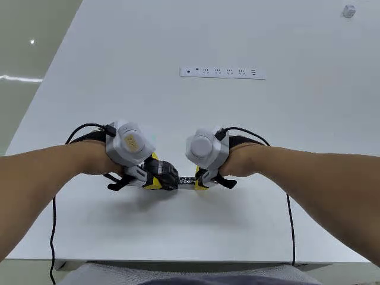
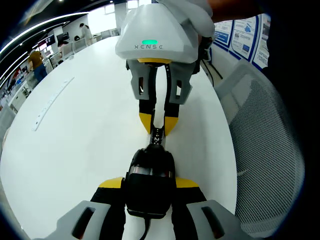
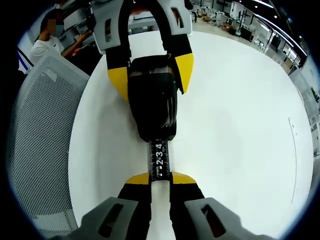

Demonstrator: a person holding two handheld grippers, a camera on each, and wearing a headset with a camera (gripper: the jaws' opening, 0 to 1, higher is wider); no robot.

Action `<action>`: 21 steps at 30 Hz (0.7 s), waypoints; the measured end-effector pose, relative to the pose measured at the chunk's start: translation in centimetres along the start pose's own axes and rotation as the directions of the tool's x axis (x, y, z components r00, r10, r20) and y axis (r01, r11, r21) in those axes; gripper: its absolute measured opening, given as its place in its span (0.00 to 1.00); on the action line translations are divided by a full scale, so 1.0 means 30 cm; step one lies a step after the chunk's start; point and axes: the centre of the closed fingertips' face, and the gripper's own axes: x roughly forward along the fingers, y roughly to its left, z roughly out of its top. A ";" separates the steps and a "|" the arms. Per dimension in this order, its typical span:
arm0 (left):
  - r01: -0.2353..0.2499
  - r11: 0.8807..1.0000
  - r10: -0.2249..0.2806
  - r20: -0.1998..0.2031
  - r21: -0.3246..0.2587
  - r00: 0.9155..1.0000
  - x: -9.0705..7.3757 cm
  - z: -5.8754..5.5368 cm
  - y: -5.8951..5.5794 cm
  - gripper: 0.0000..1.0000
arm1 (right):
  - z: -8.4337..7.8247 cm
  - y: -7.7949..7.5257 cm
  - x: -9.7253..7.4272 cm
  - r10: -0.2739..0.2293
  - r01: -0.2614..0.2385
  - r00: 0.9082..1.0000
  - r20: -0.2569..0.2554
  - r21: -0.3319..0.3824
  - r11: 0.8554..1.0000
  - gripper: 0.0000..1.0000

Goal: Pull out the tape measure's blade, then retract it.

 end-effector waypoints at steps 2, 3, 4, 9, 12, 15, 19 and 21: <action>0.000 1.000 0.000 -0.001 0.001 1.000 0.001 -0.001 0.001 0.32 | 0.000 -0.001 0.001 0.001 -0.001 1.000 -0.007 -0.004 1.000 0.11; 0.000 1.000 0.000 0.000 0.001 1.000 0.001 -0.001 0.002 0.32 | 0.000 -0.001 0.000 0.002 -0.002 1.000 -0.008 -0.001 1.000 0.11; -0.001 1.000 0.001 -0.001 0.000 1.000 0.001 -0.002 0.002 0.32 | -0.001 -0.001 0.000 0.002 -0.002 1.000 -0.007 0.002 1.000 0.11; -0.002 1.000 0.002 0.001 -0.001 1.000 0.001 0.000 0.002 0.32 | -0.009 -0.002 -0.004 -0.001 0.001 1.000 -0.014 0.016 1.000 0.11; -0.001 1.000 0.001 -0.002 0.002 1.000 0.000 0.001 0.001 0.32 | -0.013 -0.002 -0.006 0.000 0.001 1.000 -0.017 0.016 1.000 0.11; -0.002 1.000 0.002 0.000 0.000 1.000 -0.001 0.003 -0.001 0.32 | -0.019 -0.002 -0.008 -0.001 0.001 1.000 -0.017 0.017 1.000 0.11; -0.003 1.000 0.003 0.003 -0.003 1.000 -0.002 0.004 -0.002 0.32 | -0.025 0.001 -0.012 -0.002 0.002 1.000 -0.016 0.009 1.000 0.11; -0.003 1.000 0.003 0.003 -0.003 1.000 -0.003 0.004 -0.002 0.32 | -0.027 0.001 -0.013 -0.003 0.003 1.000 -0.015 0.005 1.000 0.11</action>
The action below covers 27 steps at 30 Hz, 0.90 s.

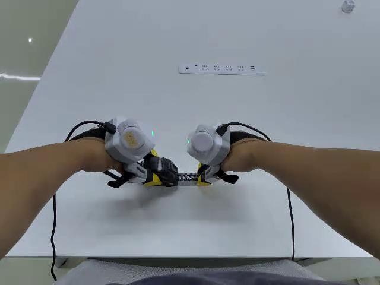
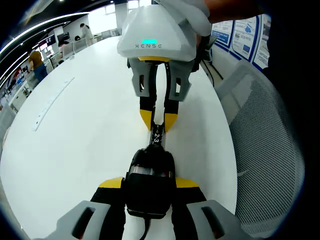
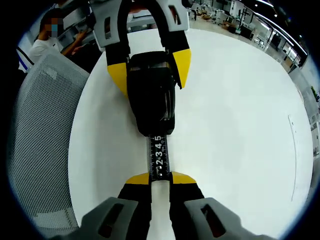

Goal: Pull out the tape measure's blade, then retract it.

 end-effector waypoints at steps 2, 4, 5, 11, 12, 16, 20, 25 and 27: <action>0.000 1.000 0.000 0.000 0.000 1.000 0.000 0.000 -0.001 0.32 | -0.002 -0.001 -0.001 0.000 0.000 1.000 0.000 0.005 1.000 0.11; 0.000 1.000 0.000 -0.001 -0.001 1.000 -0.001 0.000 -0.002 0.32 | -0.004 -0.002 -0.002 0.000 0.000 1.000 0.001 0.006 1.000 0.11; 0.000 1.000 0.000 0.000 0.000 1.000 -0.001 0.000 -0.002 0.32 | -0.005 -0.003 -0.002 0.000 0.000 1.000 0.001 0.009 1.000 0.11; 0.000 1.000 0.000 -0.002 0.000 1.000 -0.002 0.001 -0.005 0.32 | -0.019 -0.003 -0.008 0.002 -0.002 1.000 -0.004 0.014 1.000 0.11; 0.000 1.000 0.000 -0.001 0.000 1.000 -0.002 0.001 -0.006 0.32 | -0.022 -0.004 -0.009 0.002 -0.002 1.000 -0.005 0.014 1.000 0.11; -0.001 1.000 0.001 -0.002 0.000 1.000 -0.001 0.002 -0.006 0.32 | -0.030 -0.006 -0.012 0.000 0.000 1.000 -0.009 0.019 1.000 0.11; -0.001 1.000 0.001 -0.002 0.001 1.000 -0.001 0.003 -0.006 0.32 | -0.039 -0.005 -0.016 0.000 0.000 1.000 -0.010 0.022 1.000 0.11; -0.003 1.000 0.003 -0.002 0.001 1.000 -0.002 0.003 -0.007 0.32 | -0.049 -0.006 -0.019 -0.002 0.002 1.000 -0.010 0.023 1.000 0.11; -0.003 1.000 0.003 -0.002 0.000 1.000 -0.002 0.003 -0.007 0.32 | -0.051 -0.006 -0.020 -0.002 0.003 1.000 -0.011 0.022 1.000 0.11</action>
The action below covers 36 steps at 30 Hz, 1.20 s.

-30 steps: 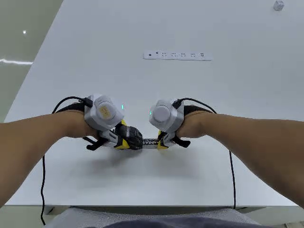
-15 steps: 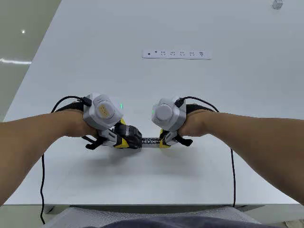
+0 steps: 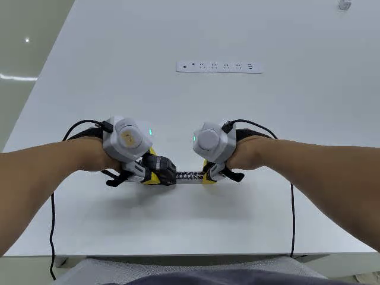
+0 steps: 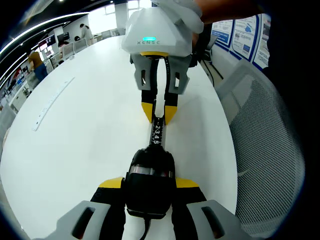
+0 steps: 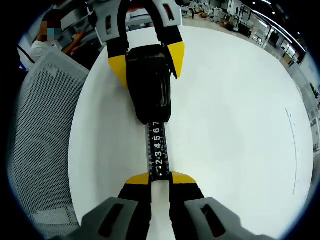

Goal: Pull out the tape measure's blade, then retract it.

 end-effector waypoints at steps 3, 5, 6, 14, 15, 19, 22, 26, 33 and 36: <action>0.001 1.000 -0.001 0.000 -0.001 1.000 0.000 0.001 -0.001 0.32 | -0.002 -0.003 -0.001 -0.001 0.001 1.000 -0.003 -0.002 1.000 0.11; 0.001 1.000 -0.001 0.000 -0.001 1.000 0.000 0.001 -0.001 0.32 | -0.003 -0.004 -0.001 -0.001 0.001 1.000 -0.003 -0.003 1.000 0.11; 0.000 1.000 0.000 0.000 -0.002 1.000 0.000 0.001 -0.001 0.32 | -0.004 -0.004 -0.001 -0.001 0.001 1.000 -0.003 -0.002 1.000 0.11; 0.000 1.000 0.000 0.002 0.000 1.000 0.000 0.002 0.000 0.32 | -0.011 -0.004 -0.006 -0.001 0.001 1.000 -0.007 -0.003 1.000 0.11; 0.000 1.000 0.000 0.002 0.001 1.000 0.000 0.002 0.001 0.32 | -0.013 -0.004 -0.007 -0.001 0.001 1.000 -0.006 -0.002 1.000 0.11; 0.001 1.000 -0.001 0.000 0.007 1.000 0.001 0.000 0.003 0.32 | -0.020 -0.004 -0.010 -0.001 0.001 1.000 -0.007 -0.003 1.000 0.11; -0.001 1.000 0.001 0.000 0.007 1.000 0.003 -0.002 0.006 0.32 | -0.025 -0.005 -0.011 -0.001 0.001 1.000 -0.010 -0.004 1.000 0.11; -0.002 1.000 0.002 -0.002 0.007 1.000 0.006 -0.004 0.009 0.32 | -0.034 -0.005 -0.014 -0.001 0.001 1.000 -0.013 0.000 1.000 0.11; -0.003 1.000 0.003 -0.008 0.001 1.000 0.007 -0.005 0.010 0.32 | -0.048 -0.008 -0.017 0.000 0.001 1.000 -0.016 0.002 1.000 0.11; -0.003 1.000 0.003 -0.010 -0.002 1.000 0.008 -0.005 0.010 0.32 | -0.055 -0.010 -0.019 0.000 0.000 1.000 -0.015 0.000 1.000 0.11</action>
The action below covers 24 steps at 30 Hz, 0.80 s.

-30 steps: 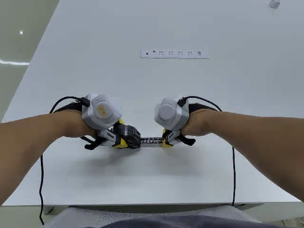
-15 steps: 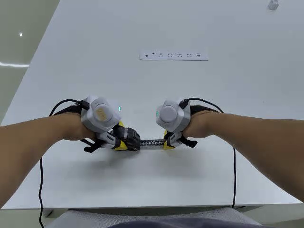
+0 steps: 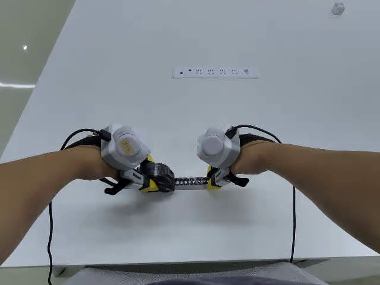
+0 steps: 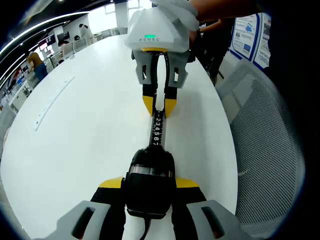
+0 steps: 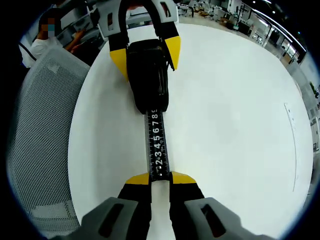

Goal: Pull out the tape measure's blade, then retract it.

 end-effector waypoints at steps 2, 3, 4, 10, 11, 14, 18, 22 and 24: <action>-0.001 1.000 0.001 0.001 -0.003 1.000 0.001 0.000 0.000 0.32 | -0.003 0.000 -0.001 -0.001 0.001 1.000 0.001 0.000 1.000 0.11; -0.001 1.000 0.001 0.001 -0.004 1.000 0.001 0.000 0.000 0.32 | -0.004 -0.001 -0.002 -0.001 0.001 1.000 0.001 0.000 1.000 0.11; -0.001 1.000 0.001 0.001 -0.003 1.000 0.001 0.001 0.000 0.32 | -0.006 -0.002 -0.002 -0.002 0.002 1.000 0.002 0.002 1.000 0.11; 0.000 1.000 0.000 -0.004 -0.001 1.000 0.002 0.002 -0.002 0.32 | -0.010 -0.001 -0.003 -0.003 0.003 1.000 -0.003 0.000 1.000 0.11; 0.000 1.000 0.000 -0.004 0.000 1.000 0.002 0.002 -0.002 0.32 | -0.011 -0.002 -0.003 -0.004 0.004 1.000 -0.003 0.000 1.000 0.11; -0.001 1.000 0.001 -0.004 -0.003 1.000 0.002 0.002 -0.003 0.32 | -0.016 -0.002 -0.005 -0.005 0.005 1.000 -0.004 0.002 1.000 0.11; -0.003 1.000 0.003 -0.004 -0.006 1.000 0.002 0.003 -0.003 0.32 | -0.023 -0.005 -0.008 -0.007 0.007 1.000 -0.004 0.005 1.000 0.11; -0.003 1.000 0.003 -0.003 -0.005 1.000 0.001 0.004 -0.004 0.32 | -0.028 -0.001 -0.011 -0.008 0.008 1.000 -0.006 0.006 1.000 0.11; -0.003 1.000 0.003 -0.002 -0.004 1.000 0.000 0.005 -0.004 0.32 | -0.029 -0.002 -0.011 -0.009 0.009 1.000 -0.006 0.006 1.000 0.11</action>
